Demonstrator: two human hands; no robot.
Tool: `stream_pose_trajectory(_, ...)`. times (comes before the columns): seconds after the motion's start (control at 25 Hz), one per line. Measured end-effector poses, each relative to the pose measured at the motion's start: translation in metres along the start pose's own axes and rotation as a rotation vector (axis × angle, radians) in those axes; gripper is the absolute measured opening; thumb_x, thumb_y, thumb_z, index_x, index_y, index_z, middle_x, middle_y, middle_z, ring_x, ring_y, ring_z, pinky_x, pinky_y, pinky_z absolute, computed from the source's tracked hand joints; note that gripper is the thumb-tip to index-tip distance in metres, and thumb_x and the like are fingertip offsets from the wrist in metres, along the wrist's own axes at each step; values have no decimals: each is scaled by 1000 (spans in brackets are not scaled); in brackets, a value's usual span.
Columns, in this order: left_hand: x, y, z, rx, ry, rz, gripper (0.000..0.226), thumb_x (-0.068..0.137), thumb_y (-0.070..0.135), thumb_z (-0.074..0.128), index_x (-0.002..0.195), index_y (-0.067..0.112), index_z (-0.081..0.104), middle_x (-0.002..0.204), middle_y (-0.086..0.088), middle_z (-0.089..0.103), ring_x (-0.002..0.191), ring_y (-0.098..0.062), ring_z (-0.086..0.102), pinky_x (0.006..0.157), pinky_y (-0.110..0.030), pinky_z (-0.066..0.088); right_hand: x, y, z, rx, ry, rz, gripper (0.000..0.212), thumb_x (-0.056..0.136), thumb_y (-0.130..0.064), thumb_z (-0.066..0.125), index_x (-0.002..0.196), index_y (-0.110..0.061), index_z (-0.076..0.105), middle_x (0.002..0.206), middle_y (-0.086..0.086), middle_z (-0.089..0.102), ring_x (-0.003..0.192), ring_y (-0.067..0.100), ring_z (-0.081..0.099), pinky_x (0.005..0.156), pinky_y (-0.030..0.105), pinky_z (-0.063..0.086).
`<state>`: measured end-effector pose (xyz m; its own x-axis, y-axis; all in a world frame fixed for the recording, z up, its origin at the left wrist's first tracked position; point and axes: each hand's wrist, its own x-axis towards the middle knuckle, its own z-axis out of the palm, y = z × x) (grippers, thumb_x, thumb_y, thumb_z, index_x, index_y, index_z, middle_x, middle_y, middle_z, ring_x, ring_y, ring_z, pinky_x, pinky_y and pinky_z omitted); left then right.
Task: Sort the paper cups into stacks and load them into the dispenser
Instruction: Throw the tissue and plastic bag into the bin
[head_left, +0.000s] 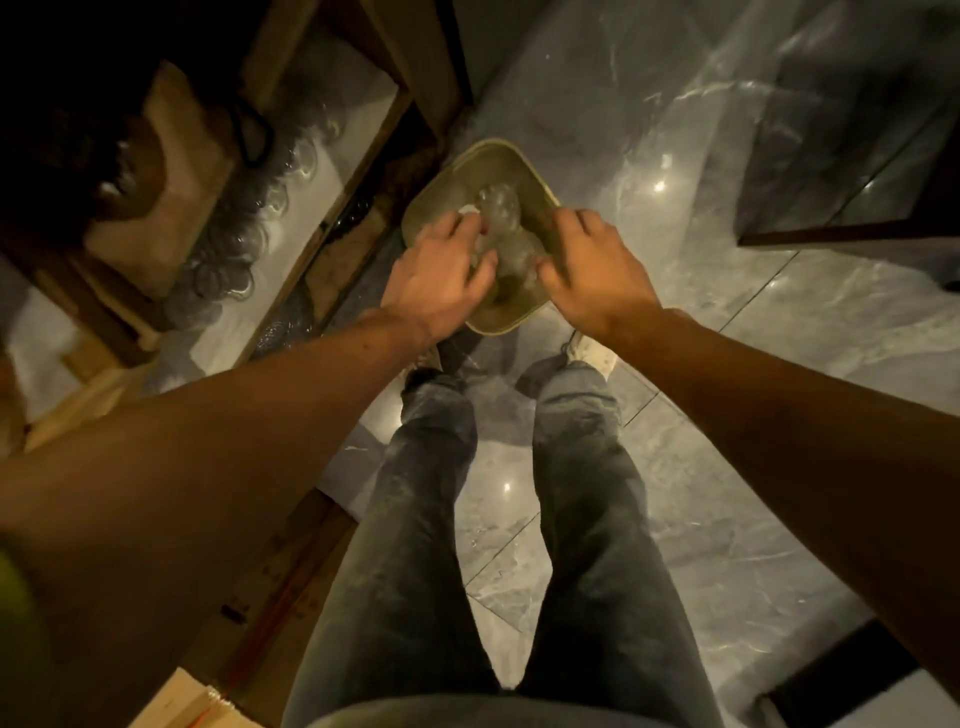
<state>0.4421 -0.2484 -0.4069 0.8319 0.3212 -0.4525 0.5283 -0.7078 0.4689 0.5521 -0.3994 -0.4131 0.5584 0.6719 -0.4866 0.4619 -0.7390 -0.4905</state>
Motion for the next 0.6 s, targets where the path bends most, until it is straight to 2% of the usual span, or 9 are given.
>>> stream_pose_trajectory(0.24,-40,103,-80,124,85,146,35,96,39,42,121,17,52,121,-8,53,107,-30,53,87,-46,46,-72,-14,-114,-51,138,-22,48,100,-33,44,143,-13,38,136,15,48,121,35,47,97,46,42)
stream_pose_trajectory(0.44,-71,206,-144,98,191,212,37,97,39,42,125,17,52,125,-7,53,113,-30,52,94,-43,43,-141,-14,-218,-104,297,-24,50,99,-34,46,143,-13,38,138,15,48,122,35,48,98,48,43)
stream_pose_trajectory(0.6,-89,276,-181,101,284,335,36,97,36,44,125,15,53,125,-8,54,111,-29,53,94,-42,43,-192,-8,-290,-161,450,-3,52,98,-35,48,143,-11,39,134,17,50,117,38,50,95,49,45)
